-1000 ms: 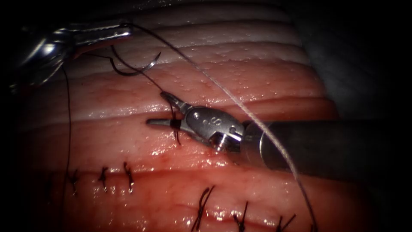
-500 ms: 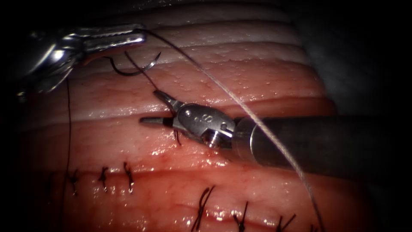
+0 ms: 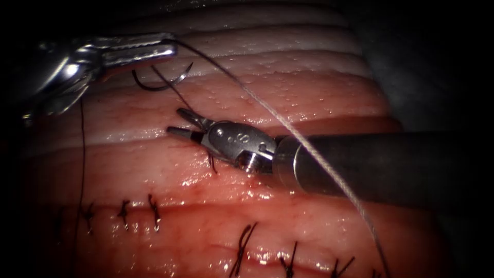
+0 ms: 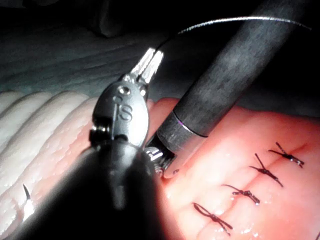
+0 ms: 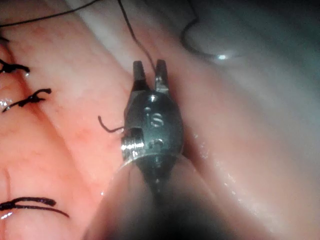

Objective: Wound Closure
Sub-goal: Snip thread with right scissors, then set suture down from left hand

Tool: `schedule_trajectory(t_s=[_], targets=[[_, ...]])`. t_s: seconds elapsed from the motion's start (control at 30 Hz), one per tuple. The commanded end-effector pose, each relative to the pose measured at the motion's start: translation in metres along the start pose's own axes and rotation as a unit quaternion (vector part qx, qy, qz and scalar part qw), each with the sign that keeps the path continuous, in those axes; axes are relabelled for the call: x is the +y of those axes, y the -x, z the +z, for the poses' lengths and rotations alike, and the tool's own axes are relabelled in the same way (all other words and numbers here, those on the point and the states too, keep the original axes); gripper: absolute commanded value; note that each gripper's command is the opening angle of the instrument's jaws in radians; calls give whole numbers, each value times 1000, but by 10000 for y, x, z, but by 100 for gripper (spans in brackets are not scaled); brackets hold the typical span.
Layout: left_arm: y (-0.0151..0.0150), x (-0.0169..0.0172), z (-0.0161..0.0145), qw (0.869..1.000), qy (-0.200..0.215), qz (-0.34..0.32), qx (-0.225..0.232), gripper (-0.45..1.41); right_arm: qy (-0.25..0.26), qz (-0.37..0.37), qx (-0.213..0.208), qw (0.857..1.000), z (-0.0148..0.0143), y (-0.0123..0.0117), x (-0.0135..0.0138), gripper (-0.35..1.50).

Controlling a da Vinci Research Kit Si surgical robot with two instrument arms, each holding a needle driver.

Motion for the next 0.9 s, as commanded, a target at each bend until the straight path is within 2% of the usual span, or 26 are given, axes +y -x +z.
schedule_trajectory(t_s=[0.03, 0.17, 0.3, 0.33, 0.37, 0.43, 0.5, 0.57, 0.77, 0.9], targets=[[4, -3, 5, 1000, 1, 1, 1, -45, 1, 0, 1, 1000, 13, 2, -2, -35], [3, -1, 4, 1000, 3, 2, 2, -45, 12, 2, 0, 1000, 19, 4, -2, -35], [5, -2, 4, 1000, 4, 2, 3, -45, 9, 1, 14, 1000, 7, 5, 1, -35], [6, -3, 4, 1000, 5, 2, 3, -45, 7, 1, 18, 1000, 2, 6, 3, -30], [6, -3, 4, 1000, 5, 2, 4, -45, 4, -8, 19, 1000, -3, 6, 6, 4], [7, -6, 6, 1000, 4, 13, 4, -45, -6, -16, 18, 1000, -20, 6, 18, 53], [9, -8, 9, 1000, 2, 24, 5, -45, 0, -27, 13, 1000, -38, 5, 32, 81], [12, -11, 14, 999, 0, 33, 6, -45, 15, -47, 2, 999, -62, 3, 52, 95], [31, -27, 42, 998, -2, 56, -2, -45, 57, -44, 15, 997, -140, -9, 117, 100], [50, -42, 67, 998, -9, 69, -10, -45, 84, -37, 29, 995, -181, -22, 149, 90]])
